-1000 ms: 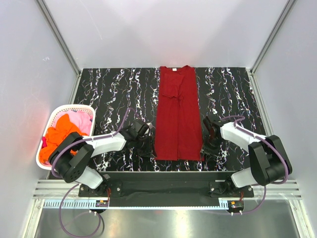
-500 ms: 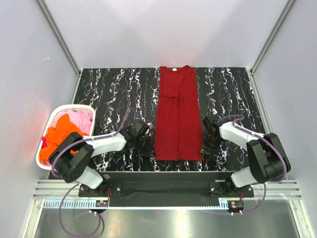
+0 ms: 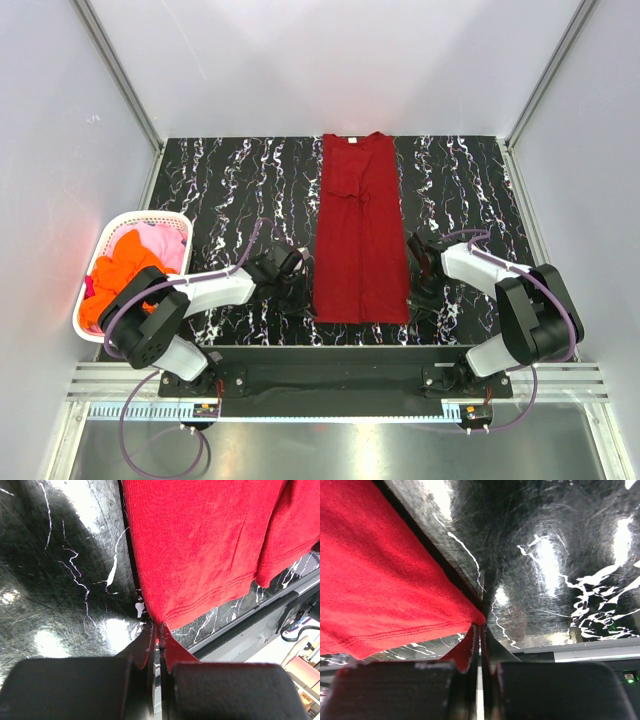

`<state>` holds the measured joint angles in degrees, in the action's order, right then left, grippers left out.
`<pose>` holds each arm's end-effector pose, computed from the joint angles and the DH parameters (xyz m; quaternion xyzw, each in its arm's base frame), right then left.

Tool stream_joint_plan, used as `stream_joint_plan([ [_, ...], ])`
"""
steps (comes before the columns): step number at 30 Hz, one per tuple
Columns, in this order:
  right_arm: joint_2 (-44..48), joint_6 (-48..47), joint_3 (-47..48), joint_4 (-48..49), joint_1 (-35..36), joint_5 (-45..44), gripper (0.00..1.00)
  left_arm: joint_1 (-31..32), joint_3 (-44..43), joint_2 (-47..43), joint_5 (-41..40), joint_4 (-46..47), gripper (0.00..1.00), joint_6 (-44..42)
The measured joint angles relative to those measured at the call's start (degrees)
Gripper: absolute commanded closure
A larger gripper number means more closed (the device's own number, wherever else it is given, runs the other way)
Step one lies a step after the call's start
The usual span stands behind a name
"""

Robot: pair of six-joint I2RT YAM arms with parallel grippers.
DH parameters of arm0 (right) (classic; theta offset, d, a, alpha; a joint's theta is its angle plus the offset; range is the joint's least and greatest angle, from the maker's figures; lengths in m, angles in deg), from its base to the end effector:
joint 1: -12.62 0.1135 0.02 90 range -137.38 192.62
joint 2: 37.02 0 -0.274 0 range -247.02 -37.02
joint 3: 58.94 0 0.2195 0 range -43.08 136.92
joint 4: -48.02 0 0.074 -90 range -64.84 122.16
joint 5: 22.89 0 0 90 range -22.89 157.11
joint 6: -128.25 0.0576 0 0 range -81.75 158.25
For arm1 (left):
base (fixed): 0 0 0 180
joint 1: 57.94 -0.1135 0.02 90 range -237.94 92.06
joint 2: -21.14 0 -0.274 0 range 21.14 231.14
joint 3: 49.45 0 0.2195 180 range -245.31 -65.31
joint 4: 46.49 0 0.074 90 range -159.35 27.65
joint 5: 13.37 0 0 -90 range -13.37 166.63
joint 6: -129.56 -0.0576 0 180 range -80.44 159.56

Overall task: Fold and stack the t-shirts
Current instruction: Fold the tshirt

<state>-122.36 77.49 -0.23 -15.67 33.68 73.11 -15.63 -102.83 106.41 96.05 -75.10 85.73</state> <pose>0.1782 0.0751 0.1569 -0.1579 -0.9861 -0.0439 0.0287 0.1697 -0.1804 0.1589 0.0108 0.9541 -0.2919 0.0660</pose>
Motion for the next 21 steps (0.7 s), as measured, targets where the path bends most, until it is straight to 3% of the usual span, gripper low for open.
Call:
stream_joint_plan([
  [11,3.3,0.0,0.7,-0.8,0.0,0.1,1.0,0.0,-2.4,0.0,0.0,-0.8,1.0,1.5],
  [21,1.1,-4.4,15.0,-3.3,-0.3,-0.8,1.0,-1.5,-15.2,6.5,0.3,-4.6,1.0,0.2],
])
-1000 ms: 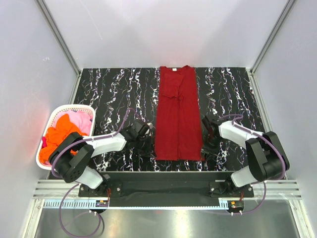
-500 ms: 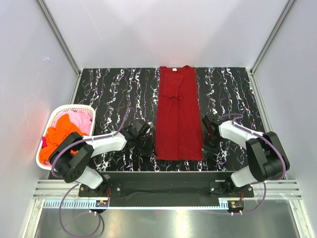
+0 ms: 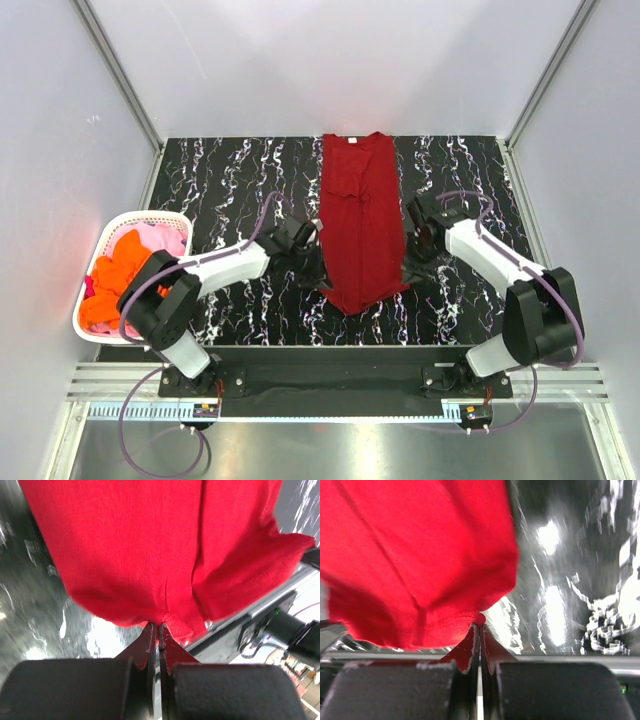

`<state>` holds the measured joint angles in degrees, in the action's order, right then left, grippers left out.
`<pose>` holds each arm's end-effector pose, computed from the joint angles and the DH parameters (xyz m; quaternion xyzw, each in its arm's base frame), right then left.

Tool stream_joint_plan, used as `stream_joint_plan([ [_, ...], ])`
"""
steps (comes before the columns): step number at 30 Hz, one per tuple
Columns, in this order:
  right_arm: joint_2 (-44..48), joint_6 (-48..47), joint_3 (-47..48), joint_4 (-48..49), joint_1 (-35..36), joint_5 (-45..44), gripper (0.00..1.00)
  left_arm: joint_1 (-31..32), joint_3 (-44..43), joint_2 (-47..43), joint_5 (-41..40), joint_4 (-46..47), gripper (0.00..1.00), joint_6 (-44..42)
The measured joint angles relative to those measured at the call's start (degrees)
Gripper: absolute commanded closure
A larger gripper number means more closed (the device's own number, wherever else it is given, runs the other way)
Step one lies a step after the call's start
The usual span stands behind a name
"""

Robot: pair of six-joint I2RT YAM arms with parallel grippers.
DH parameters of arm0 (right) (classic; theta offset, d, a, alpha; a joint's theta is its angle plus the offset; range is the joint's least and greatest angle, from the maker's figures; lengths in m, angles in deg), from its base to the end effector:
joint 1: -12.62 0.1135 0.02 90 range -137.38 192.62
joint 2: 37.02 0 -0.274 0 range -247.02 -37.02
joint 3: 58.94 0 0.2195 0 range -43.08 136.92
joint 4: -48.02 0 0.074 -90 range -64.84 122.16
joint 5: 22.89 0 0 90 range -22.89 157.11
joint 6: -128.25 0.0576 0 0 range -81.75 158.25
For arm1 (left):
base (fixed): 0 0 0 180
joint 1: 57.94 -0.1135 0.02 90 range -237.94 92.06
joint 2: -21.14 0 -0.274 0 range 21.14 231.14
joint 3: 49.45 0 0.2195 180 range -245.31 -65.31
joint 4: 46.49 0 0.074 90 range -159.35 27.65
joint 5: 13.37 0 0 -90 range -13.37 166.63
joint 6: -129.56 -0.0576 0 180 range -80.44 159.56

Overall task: Fold and stack the t-shirts
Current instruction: Fold the tshirt

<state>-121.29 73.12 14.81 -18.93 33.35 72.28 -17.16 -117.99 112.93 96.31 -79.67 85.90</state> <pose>0.2198 0.0887 0.2178 0.1173 0.9861 0.0905 0.0755 0.2154 -0.2114 0.1939 0.0035 0.9446 -0.3146 0.0934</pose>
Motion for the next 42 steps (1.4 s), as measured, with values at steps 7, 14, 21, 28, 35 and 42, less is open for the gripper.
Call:
stream_joint_plan([
  [7,-12.1,-7.7,15.1,0.2,-3.3,0.0,1.0,-6.2,-12.3,9.6,0.1,-3.7,1.0,-3.8],
  [14,-22.3,-14.9,27.5,0.1,-6.3,0.8,1.0,-10.6,-25.7,19.0,-0.1,-6.8,1.0,-7.6],
  [21,-29.7,-18.2,36.6,0.1,-9.3,3.0,1.0,-14.7,-34.3,24.5,0.0,-8.4,1.0,-9.1],
  [28,-34.6,-18.6,44.8,0.2,-11.3,6.5,1.0,-18.3,-41.4,28.9,0.9,-9.2,1.0,-10.5],
  [35,-38.1,-18.8,51.6,0.2,-12.3,9.3,1.0,-20.2,-48.3,33.2,2.9,-9.5,1.0,-12.1],
  [42,-42.8,-18.9,57.9,0.3,-13.1,11.6,1.0,-21.4,-53.8,37.6,5.0,-8.4,1.0,-12.5],
])
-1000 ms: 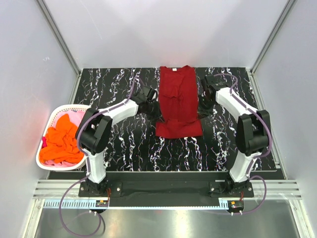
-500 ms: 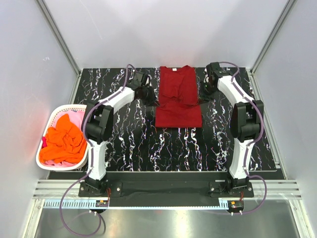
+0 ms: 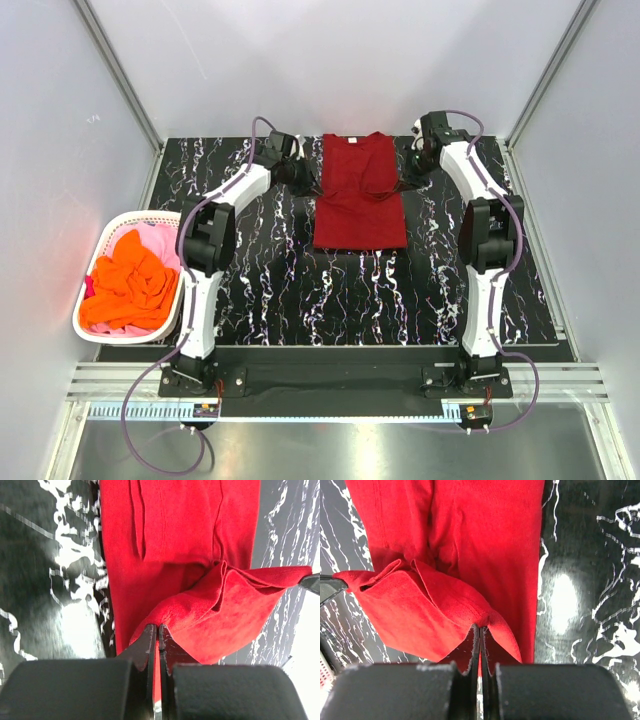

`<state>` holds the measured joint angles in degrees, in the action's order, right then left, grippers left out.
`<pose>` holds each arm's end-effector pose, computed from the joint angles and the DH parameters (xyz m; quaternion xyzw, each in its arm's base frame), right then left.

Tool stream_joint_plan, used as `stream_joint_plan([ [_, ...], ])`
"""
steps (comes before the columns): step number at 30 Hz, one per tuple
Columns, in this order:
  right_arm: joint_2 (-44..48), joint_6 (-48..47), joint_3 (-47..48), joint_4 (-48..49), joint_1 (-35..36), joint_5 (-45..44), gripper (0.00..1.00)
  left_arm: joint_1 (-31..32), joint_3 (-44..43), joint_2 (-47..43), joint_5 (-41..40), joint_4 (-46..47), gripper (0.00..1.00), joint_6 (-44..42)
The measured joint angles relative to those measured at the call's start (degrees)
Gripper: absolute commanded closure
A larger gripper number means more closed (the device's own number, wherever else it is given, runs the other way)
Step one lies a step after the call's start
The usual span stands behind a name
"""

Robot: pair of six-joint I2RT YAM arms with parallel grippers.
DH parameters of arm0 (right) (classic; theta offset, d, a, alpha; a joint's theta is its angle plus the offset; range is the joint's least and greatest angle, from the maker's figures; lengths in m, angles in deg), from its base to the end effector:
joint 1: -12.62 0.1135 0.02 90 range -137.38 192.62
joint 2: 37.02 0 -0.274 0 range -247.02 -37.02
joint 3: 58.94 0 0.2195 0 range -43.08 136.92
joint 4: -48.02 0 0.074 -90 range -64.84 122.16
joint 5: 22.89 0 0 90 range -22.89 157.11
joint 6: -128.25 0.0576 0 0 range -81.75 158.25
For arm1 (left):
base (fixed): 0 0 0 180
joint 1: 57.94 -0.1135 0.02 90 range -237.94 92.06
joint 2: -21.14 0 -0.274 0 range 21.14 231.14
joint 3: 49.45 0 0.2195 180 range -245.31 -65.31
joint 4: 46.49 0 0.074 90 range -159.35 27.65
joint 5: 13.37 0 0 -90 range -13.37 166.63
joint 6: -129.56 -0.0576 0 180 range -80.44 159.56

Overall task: Fold and stack the t-shirts
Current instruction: Fold the tshirt

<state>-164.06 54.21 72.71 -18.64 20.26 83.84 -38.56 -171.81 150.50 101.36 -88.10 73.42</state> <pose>0.4581 0.0782 0.2358 0.0346 0.9601 0.1870 0.2050 0.4591 -0.1870 0.2038 -0.0401 0.9160 -0.3338 0.2188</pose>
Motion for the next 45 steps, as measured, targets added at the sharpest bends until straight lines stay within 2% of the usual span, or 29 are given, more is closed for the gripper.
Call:
stream_joint_plan([
  [11,-6.1,-0.5,6.5,0.0,-1.7,1.4,1.0,-1.6,-2.2,5.1,3.6,6.3,0.99,1.2],
  [14,-7.9,-0.7,8.8,0.3,-1.7,2.3,1.0,-2.0,-3.4,6.4,4.3,7.9,0.92,1.8],
  [18,-9.5,-0.8,10.2,0.8,-1.7,2.9,0.99,-2.4,-3.8,7.7,5.3,11.3,0.89,2.8],
  [20,-10.6,-0.8,11.3,1.0,-1.8,3.0,0.96,-2.6,-3.8,8.4,5.8,12.7,0.8,3.1],
  [21,-11.0,-0.7,11.6,1.2,-1.8,3.0,0.95,-2.7,-3.8,8.7,6.0,13.3,0.76,3.2],
  [22,-11.5,-0.7,12.2,1.3,-1.9,3.0,0.84,-2.8,-3.8,8.9,6.2,13.6,0.71,3.2],
  [24,-12.8,-0.4,13.9,1.2,-2.0,3.4,0.67,-3.1,-3.8,9.0,6.5,14.1,0.69,3.4],
  [25,-13.4,-0.3,15.0,1.1,-2.2,3.5,0.62,-3.3,-3.8,9.0,6.8,14.3,0.68,3.5],
  [30,-12.7,0.6,16.5,0.7,-3.5,3.6,0.55,-5.1,-3.2,8.6,7.4,15.1,0.67,3.4],
  [33,-8.2,0.8,9.6,0.9,-4.2,4.2,0.52,-6.3,1.9,5.0,7.0,14.9,0.67,2.7],
  [37,-0.7,0.1,-3.4,0.5,-4.7,5.5,0.49,-6.5,13.1,-3.7,5.8,14.8,0.67,1.4],
  [41,5.0,-1.9,-14.6,0.7,-4.6,7.1,0.48,-2.9,22.6,-10.9,5.4,15.6,0.65,0.7],
  [45,6.7,-3.7,-19.5,1.2,-4.6,8.8,0.45,0.7,27.0,-12.3,5.5,16.7,0.64,-0.1],
])
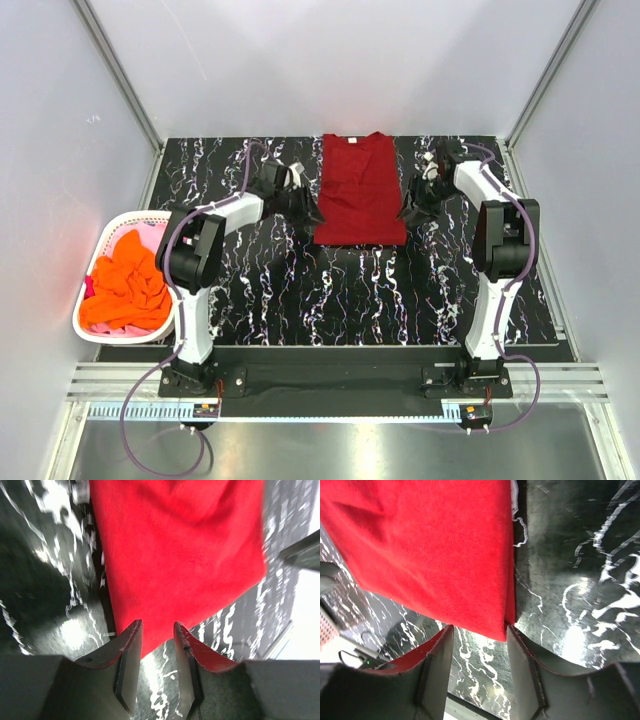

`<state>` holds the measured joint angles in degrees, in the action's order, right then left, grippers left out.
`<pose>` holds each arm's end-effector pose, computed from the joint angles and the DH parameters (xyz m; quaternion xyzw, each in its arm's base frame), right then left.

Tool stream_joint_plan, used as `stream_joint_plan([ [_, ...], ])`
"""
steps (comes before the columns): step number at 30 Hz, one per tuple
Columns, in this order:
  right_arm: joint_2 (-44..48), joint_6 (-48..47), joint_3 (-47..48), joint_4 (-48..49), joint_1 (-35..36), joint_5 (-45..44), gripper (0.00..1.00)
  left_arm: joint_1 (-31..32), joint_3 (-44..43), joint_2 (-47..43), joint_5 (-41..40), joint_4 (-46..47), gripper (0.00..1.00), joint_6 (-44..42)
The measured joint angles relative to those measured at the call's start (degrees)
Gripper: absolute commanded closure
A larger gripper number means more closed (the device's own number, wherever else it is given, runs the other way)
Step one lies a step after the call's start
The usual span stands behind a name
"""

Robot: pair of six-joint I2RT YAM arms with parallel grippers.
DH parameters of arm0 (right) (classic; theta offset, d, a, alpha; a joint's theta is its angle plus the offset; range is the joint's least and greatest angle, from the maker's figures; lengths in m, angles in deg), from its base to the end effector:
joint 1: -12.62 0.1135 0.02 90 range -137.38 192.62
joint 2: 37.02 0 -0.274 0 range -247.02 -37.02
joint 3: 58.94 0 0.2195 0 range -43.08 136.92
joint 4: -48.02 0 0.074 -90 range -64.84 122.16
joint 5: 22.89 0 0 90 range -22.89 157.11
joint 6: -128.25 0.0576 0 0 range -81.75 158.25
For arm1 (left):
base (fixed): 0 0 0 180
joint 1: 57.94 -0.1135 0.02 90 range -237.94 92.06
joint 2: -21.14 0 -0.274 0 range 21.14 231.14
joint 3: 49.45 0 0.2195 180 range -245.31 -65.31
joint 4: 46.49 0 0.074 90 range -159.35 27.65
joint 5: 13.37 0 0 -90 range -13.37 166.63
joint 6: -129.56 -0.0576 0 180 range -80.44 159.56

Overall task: Fold and stack the t-shirts
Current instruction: Fold the tshirt

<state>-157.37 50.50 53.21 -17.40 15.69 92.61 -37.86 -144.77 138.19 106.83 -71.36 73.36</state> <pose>0.4093 0.0468 0.1978 0.0459 0.9648 0.2350 0.1086 0.3973 -0.1761 0.1863 -0.0115 0.9021 -0.3775 0.2086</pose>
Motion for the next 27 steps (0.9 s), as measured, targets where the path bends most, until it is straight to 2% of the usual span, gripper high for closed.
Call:
stream_joint_plan([
  [6,0.0,-2.2,-3.0,1.7,-0.1,3.7,0.42,0.5,3.6,0.0,-0.5,-0.4,0.62,-2.0],
  [17,0.0,-5.0,-6.8,5.0,-0.1,5.9,0.43,1.2,4.0,1.8,-0.1,0.5,0.63,-2.9],
  [20,0.0,-5.0,-8.5,5.8,-0.1,6.2,0.46,1.4,4.0,2.1,0.0,1.3,0.74,-2.9],
  [21,0.0,-5.0,-9.1,6.4,-0.1,6.4,0.51,1.5,4.0,2.3,0.0,1.5,0.9,-3.0],
  [23,0.0,-5.0,-10.1,7.2,-0.1,7.2,0.58,1.5,4.0,2.6,0.1,1.5,1.0,-2.9],
  [24,0.0,-5.0,-10.4,7.6,-0.1,7.5,0.63,1.5,4.0,2.8,0.4,1.7,1.0,-2.8],
  [25,0.0,-5.0,-10.8,8.2,-0.1,7.9,0.75,1.5,4.0,2.8,0.6,1.8,1.0,-2.8],
  [27,0.0,-4.7,-11.5,9.1,-0.1,8.1,0.89,1.5,4.0,2.8,0.7,1.7,1.0,-2.6],
])
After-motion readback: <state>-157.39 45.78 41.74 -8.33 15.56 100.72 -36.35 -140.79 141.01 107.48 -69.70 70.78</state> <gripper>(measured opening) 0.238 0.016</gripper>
